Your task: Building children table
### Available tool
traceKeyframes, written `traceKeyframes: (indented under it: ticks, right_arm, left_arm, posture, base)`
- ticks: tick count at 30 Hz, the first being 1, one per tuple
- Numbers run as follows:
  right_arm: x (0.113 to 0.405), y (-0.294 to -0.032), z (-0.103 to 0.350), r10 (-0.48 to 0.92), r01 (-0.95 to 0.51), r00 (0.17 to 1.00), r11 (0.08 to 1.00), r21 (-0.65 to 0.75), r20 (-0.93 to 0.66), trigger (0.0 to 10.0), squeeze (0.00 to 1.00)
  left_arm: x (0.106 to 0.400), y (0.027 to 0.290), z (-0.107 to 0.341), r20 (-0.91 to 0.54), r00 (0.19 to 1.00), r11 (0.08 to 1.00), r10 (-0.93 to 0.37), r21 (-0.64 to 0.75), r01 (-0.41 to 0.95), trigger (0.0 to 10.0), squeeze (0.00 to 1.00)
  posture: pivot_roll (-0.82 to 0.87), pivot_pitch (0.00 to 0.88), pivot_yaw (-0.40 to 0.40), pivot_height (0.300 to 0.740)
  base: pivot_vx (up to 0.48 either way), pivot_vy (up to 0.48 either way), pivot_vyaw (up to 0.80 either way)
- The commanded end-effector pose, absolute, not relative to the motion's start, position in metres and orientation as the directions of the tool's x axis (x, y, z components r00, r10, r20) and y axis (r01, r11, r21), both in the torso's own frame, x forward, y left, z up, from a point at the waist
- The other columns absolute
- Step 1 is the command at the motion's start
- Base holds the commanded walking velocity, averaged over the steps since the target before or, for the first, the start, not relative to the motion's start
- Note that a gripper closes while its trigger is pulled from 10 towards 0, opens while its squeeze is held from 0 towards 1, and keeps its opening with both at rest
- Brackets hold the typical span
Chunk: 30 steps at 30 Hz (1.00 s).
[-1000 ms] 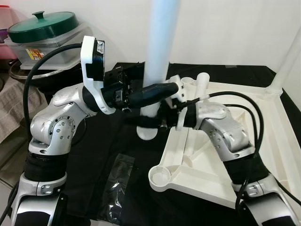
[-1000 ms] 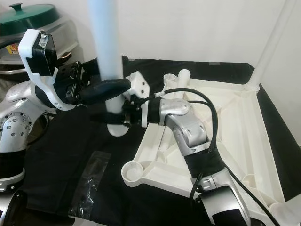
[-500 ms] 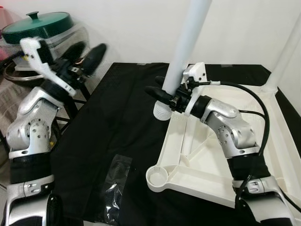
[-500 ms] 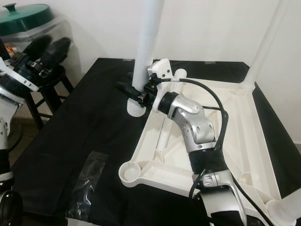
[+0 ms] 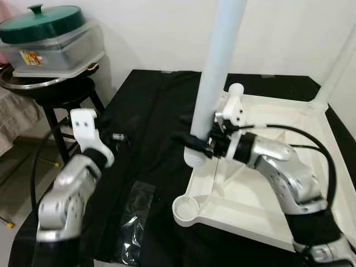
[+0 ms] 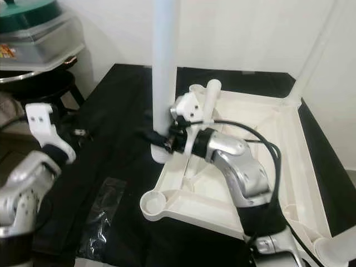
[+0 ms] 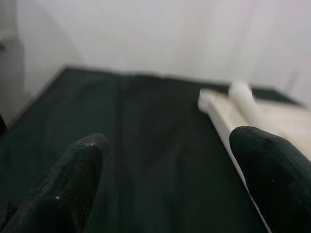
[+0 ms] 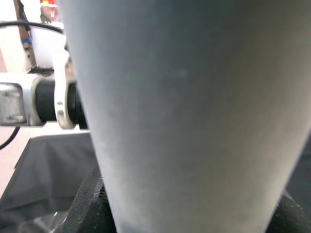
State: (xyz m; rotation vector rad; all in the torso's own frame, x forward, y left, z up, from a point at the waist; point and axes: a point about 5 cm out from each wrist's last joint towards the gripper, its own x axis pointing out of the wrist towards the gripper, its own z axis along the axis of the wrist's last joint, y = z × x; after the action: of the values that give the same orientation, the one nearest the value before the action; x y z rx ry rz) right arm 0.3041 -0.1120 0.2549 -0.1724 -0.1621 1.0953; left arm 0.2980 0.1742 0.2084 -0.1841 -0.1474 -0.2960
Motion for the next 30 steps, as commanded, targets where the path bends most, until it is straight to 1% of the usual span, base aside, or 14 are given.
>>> traceKeyframes:
  ticks: [1,6,8,10,13,22,26,30]
  right_arm:
    - [0.300,-0.109,0.253,0.899,-0.876,0.436,0.433,-0.212,0.035,10.0,0.00]
    - [0.299,-0.108,0.246,0.873,-0.855,0.488,0.480,-0.193,0.008,10.0,0.00]
    - [0.299,-0.108,0.245,0.867,-0.851,0.498,0.490,-0.188,0.008,10.0,0.00]
    - [0.302,-0.107,0.240,0.839,-0.828,0.543,0.538,-0.158,0.008,10.0,0.00]
    - [0.302,-0.107,0.237,0.829,-0.820,0.559,0.554,-0.145,0.005,10.0,0.00]
    - [0.298,-0.103,0.236,0.837,-0.829,0.547,0.543,-0.131,0.009,10.0,0.00]
    - [0.298,-0.101,0.235,0.835,-0.830,0.549,0.547,-0.113,0.010,10.0,0.00]
    - [0.298,-0.101,0.236,0.839,-0.835,0.543,0.543,-0.089,0.021,10.0,0.00]
  left_arm:
    - [0.295,0.172,0.203,0.149,0.954,0.949,-0.262,-0.142,0.282,10.0,0.00]
    - [0.284,0.168,0.192,0.100,0.965,0.960,-0.243,-0.122,0.254,10.0,0.00]
    - [0.284,0.167,0.192,0.099,0.966,0.960,-0.239,-0.124,0.250,10.0,0.00]
    - [0.283,0.165,0.192,0.101,0.965,0.959,-0.241,-0.126,0.253,10.0,0.00]
    - [0.283,0.161,0.192,0.101,0.964,0.958,-0.246,-0.124,0.258,10.0,0.00]
    - [0.283,0.155,0.193,0.112,0.961,0.955,-0.254,-0.127,0.267,10.0,0.00]
    - [0.280,0.151,0.193,0.124,0.956,0.953,-0.267,-0.115,0.281,10.0,0.00]
    - [0.279,0.149,0.190,0.113,0.955,0.953,-0.275,-0.096,0.286,10.0,0.00]
  posture:
    - [-0.03,0.154,0.021,0.740]
    - [-0.04,0.156,0.018,0.740]
    - [-0.04,0.156,0.018,0.740]
    - [-0.04,0.150,0.015,0.740]
    - [-0.04,0.145,0.016,0.740]
    - [-0.04,0.139,0.017,0.740]
    - [-0.04,0.135,0.019,0.740]
    - [-0.04,0.133,0.020,0.740]
  base:
    - [0.000,0.000,0.00]
    - [0.000,0.053,0.00]
    - [0.000,0.480,0.00]
    - [0.000,0.480,0.00]
    - [0.000,0.480,0.00]
    - [0.000,0.480,0.00]
    - [0.000,0.000,0.00]
    - [0.000,0.000,-0.80]
